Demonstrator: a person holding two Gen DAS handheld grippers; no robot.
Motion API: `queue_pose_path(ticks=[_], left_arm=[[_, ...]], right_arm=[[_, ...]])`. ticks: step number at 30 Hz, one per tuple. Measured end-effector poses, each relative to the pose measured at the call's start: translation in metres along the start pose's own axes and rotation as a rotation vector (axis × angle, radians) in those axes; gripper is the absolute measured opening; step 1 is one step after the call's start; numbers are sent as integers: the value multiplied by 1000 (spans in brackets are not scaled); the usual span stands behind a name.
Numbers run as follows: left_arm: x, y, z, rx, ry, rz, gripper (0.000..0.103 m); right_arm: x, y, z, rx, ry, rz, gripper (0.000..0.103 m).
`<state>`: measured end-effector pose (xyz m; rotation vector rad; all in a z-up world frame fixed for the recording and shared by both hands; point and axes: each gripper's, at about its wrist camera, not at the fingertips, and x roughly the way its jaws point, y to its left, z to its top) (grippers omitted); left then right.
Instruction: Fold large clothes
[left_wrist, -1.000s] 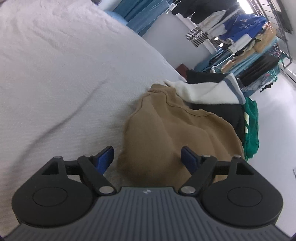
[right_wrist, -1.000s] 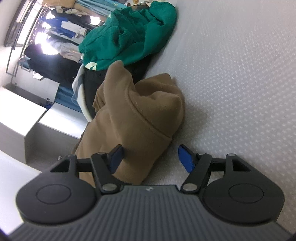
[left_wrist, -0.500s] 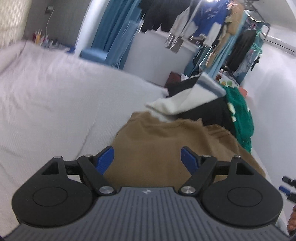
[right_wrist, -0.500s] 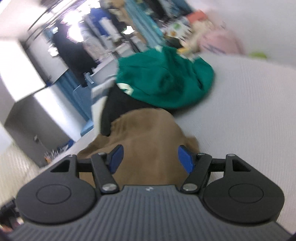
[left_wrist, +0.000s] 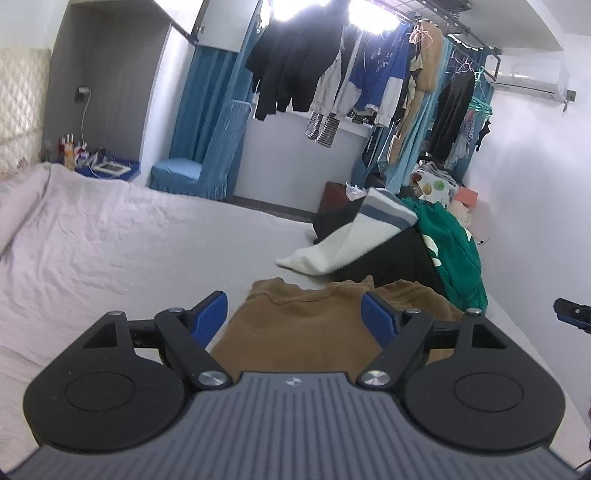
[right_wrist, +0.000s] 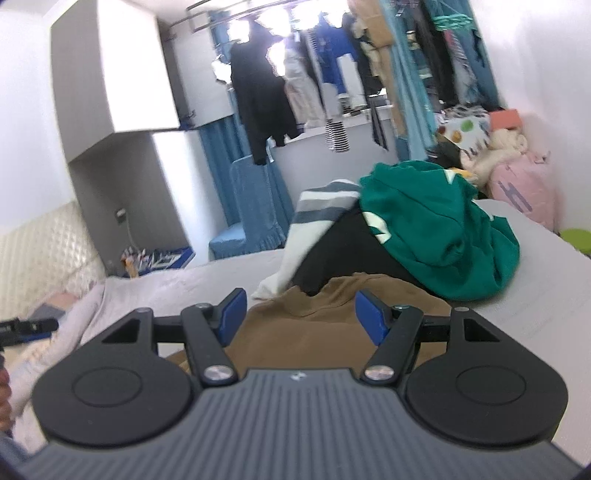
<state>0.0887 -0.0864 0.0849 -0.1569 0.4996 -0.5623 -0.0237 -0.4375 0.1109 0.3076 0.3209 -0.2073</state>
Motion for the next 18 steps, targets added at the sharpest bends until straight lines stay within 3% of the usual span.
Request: queue_pose_path(ticks=[4,12,18], left_arm=[[-19,-4,0,30,-8,47,83],[-48,-21,-9,46,-19,65,83],[-42,-37,-20,112,-8,71,83]], right_arm=[[-1,17,-2,-40,9,-5,69],[-7,38,-11,-63,26,6,69],[-4,45,-22,-60,39,23,69]])
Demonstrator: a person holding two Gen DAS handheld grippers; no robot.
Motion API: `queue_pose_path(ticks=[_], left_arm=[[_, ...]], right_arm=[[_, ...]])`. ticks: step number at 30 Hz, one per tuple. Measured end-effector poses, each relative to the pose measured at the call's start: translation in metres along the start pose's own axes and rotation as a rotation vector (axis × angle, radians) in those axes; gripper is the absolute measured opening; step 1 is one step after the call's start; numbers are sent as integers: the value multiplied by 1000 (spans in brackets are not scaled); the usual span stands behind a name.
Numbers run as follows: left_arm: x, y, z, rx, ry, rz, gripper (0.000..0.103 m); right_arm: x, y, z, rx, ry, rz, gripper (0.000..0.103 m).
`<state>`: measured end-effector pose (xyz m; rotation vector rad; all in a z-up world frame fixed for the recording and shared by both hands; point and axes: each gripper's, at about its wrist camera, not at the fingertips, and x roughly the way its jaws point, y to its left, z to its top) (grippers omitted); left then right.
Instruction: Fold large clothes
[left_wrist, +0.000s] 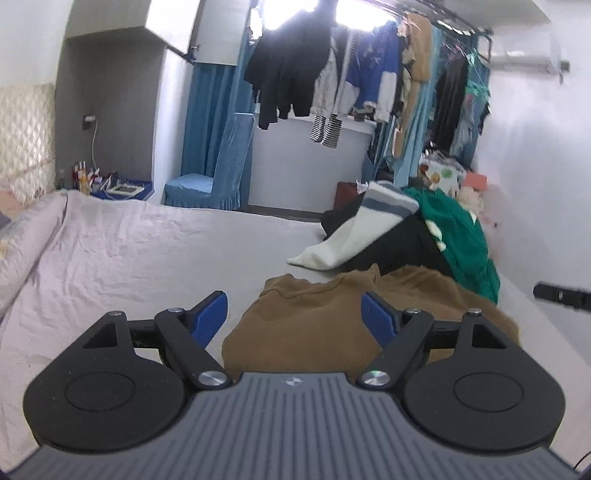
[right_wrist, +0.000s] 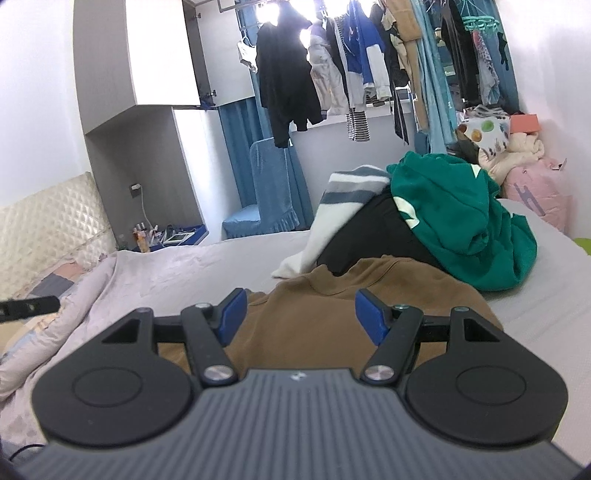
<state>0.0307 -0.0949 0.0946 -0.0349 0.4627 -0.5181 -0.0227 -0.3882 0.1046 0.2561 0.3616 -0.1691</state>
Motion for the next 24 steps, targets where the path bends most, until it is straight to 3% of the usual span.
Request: queue_pose_path(ticks=[3,10,24], left_arm=[[5,-3,-12,25,-27,-25,83],[26,-9,-42,13,-4,9,83],[12,-15,-52,-26,-17,12,87]], right_arm=[[1,3,-4,-14,9,-6,69],[-6,9,-22,-37,22,-19,69],[-19,17,-60,-33,80,-26,69]])
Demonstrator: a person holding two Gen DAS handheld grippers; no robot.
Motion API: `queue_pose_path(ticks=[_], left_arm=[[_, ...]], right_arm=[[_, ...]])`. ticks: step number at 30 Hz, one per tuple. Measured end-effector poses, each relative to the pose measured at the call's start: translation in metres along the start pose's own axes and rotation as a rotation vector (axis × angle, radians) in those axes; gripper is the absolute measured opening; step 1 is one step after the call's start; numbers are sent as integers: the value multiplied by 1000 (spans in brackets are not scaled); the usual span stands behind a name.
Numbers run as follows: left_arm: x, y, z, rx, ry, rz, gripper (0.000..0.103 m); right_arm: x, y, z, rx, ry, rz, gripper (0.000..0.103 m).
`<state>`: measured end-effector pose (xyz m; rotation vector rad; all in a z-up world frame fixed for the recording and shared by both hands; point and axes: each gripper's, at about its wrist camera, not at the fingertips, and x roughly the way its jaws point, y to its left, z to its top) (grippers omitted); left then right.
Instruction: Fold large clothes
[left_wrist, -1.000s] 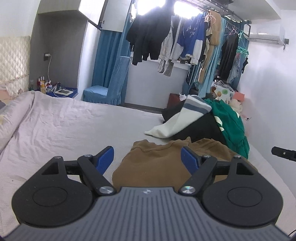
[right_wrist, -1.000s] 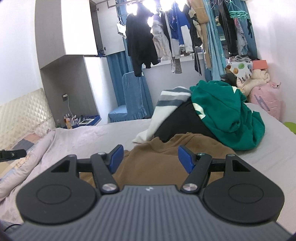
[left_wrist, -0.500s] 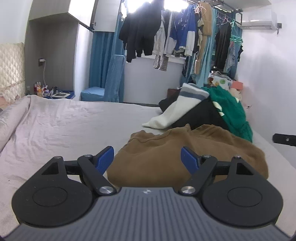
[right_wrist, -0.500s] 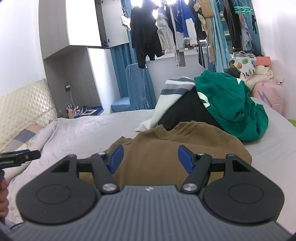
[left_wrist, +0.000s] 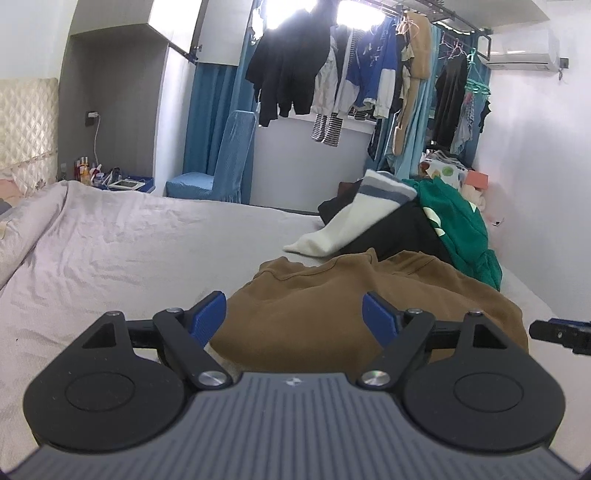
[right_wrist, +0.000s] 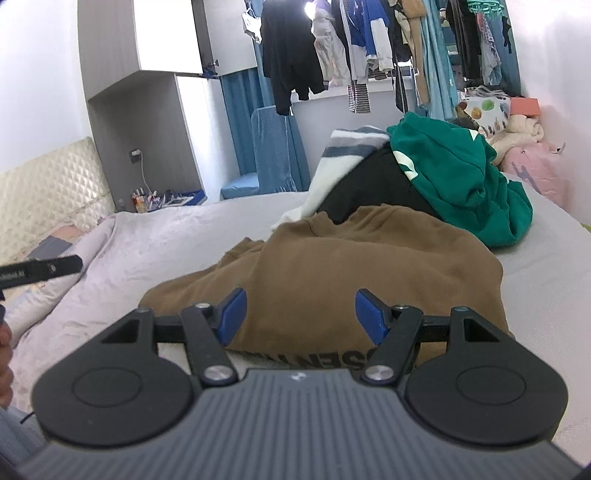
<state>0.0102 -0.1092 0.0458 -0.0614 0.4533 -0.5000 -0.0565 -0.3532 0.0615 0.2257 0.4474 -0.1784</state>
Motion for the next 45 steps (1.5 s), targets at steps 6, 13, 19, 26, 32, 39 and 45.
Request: queue_pose_path(ticks=[6,13,19,26,32,39,45], left_arm=[[-6,5,-1,-33,-4,-22,102],[-10,2,-1,-14,1,-22,103],[-12,3,-1,-20,7,-6,103],[-14,14,-2,-82,17,-12,103],[-16,19,-2,-113,23,-15,103],[-17,21,-4,-125,29,-20,103],[-22,20,-3,-106,23,-23,103]], right_arm=[[-1,-1,-3,4,4,-22,68],[-4,-3,-1,-7,-25,-53,103],[-1,-4,0,-1,-17,-58,103],[0,0,2,-2,-14,-57,103],[-1,4,0,-12,-4,-57,103],[-2,9,-3,-21,9,-60,103],[-3,12,-4,-15,6,-57,103]])
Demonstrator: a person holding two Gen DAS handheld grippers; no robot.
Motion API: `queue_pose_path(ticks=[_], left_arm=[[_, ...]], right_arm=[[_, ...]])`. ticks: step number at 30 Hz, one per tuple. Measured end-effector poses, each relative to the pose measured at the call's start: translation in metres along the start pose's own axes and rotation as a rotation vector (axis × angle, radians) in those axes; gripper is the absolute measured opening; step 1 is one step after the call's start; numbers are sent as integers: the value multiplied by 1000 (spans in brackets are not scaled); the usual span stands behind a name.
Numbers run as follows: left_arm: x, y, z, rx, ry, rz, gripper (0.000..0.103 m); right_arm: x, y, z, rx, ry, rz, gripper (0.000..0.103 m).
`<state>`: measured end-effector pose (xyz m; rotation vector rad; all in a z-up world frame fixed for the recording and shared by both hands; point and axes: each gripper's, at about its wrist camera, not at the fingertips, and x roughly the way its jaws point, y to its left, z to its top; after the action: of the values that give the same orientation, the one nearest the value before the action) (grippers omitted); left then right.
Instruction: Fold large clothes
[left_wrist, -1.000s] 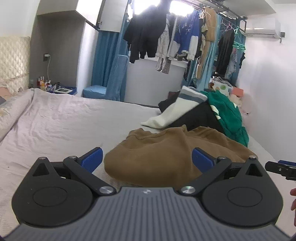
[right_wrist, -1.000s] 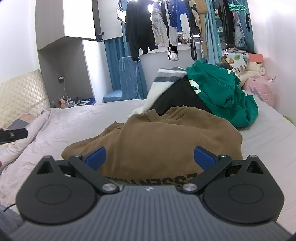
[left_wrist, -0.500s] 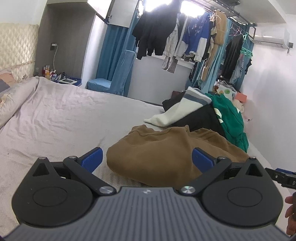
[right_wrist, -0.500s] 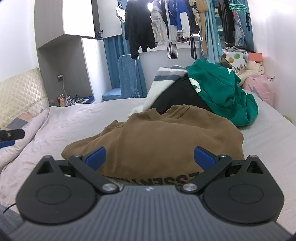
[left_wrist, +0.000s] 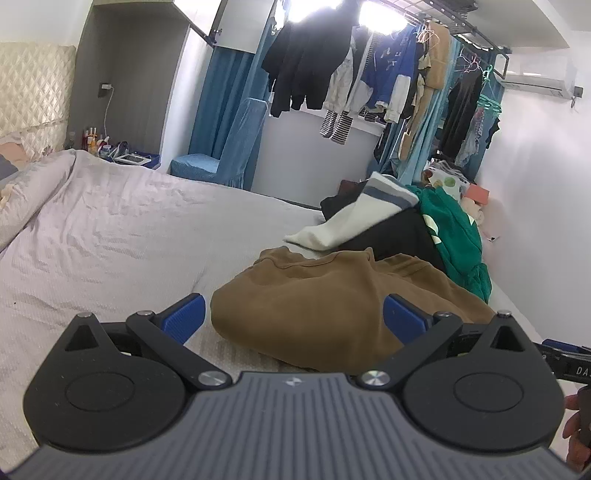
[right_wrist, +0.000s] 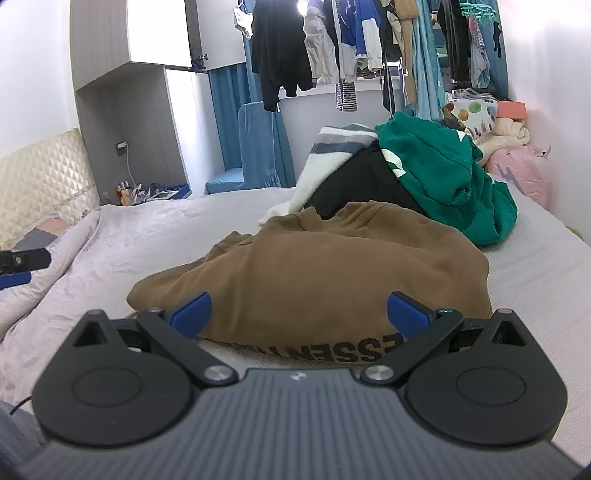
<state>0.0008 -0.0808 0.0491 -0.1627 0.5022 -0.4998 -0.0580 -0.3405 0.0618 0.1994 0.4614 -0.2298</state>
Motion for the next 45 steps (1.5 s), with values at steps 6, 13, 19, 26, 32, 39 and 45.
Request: queue_pose_path(ticks=[6,13,19,26,32,39,45], left_arm=[[-3,-3,-1,9,2,-7,103],[-3,-4,-1,20,-2,-4,103],[0,-4,-4,16,13,-12,103],[5,-6,-4,41,24,-3,103],[9,-10,-7,51,27,0,103],[13,-11,-7,52,37,6,103],[16,-13,-10,68,41,7,103]], right_arm=[[-3,3,0,-3,-3,5,103],[-2,2,-1,2,5,9,103],[-1,1,-3,12,13,4,103],[3,0,-1,5,18,4,103],[3,2,-3,1,19,5,103],[4,1,-3,0,15,3,103],[5,3,-3,-9,17,5,103]])
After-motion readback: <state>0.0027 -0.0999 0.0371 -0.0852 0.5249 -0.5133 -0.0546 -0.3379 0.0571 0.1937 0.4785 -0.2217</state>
